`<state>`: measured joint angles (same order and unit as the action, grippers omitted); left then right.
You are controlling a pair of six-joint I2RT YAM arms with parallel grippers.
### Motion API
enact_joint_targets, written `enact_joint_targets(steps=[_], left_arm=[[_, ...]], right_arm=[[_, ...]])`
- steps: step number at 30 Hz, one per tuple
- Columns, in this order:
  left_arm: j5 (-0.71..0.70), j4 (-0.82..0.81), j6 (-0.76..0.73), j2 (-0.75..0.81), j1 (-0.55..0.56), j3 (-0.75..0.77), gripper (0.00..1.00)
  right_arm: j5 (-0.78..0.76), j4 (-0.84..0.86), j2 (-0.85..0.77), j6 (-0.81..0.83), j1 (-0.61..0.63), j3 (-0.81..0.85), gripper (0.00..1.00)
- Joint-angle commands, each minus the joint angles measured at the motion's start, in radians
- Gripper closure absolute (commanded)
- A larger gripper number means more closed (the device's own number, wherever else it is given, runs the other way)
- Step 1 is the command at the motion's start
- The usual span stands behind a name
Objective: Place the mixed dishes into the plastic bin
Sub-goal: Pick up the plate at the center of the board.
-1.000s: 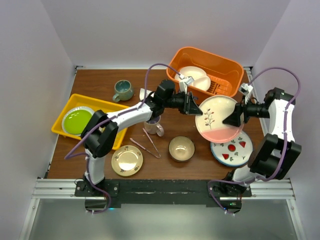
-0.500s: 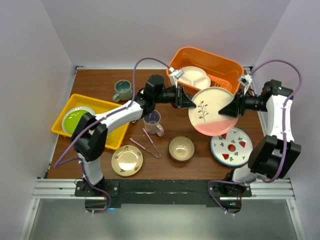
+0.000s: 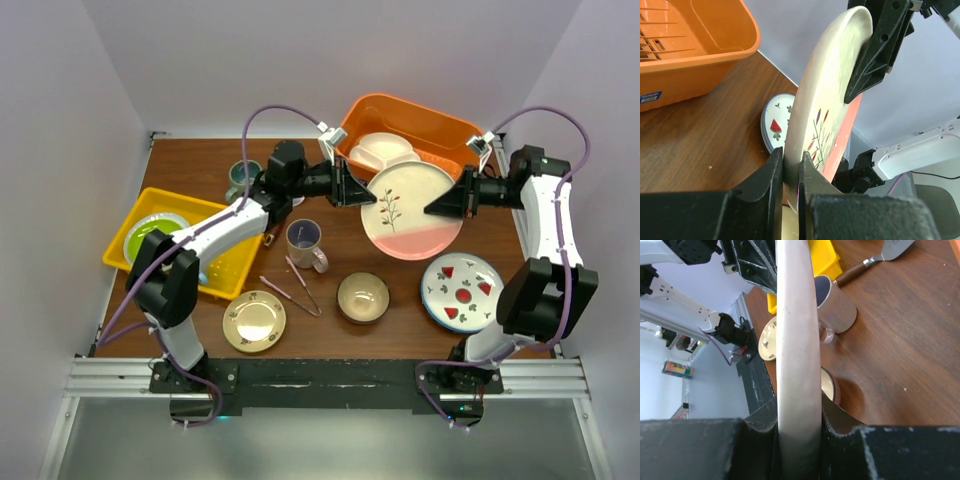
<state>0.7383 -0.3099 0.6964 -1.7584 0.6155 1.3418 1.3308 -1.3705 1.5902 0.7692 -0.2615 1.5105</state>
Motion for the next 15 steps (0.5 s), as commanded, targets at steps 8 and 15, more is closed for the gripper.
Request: enact_joint_targets(steps=[8, 15], left_arm=[[-0.040, -0.080, 0.025, 0.126, -0.127, 0.043, 0.42], [-0.193, 0.100, -0.226, 0.265, -0.237, 0.048, 0.29]], right_arm=[[0.199, -0.093, 0.108, -0.084, 0.041, 0.221, 1.00], [0.217, -0.094, 0.206, -0.088, 0.041, 0.342, 1.00]])
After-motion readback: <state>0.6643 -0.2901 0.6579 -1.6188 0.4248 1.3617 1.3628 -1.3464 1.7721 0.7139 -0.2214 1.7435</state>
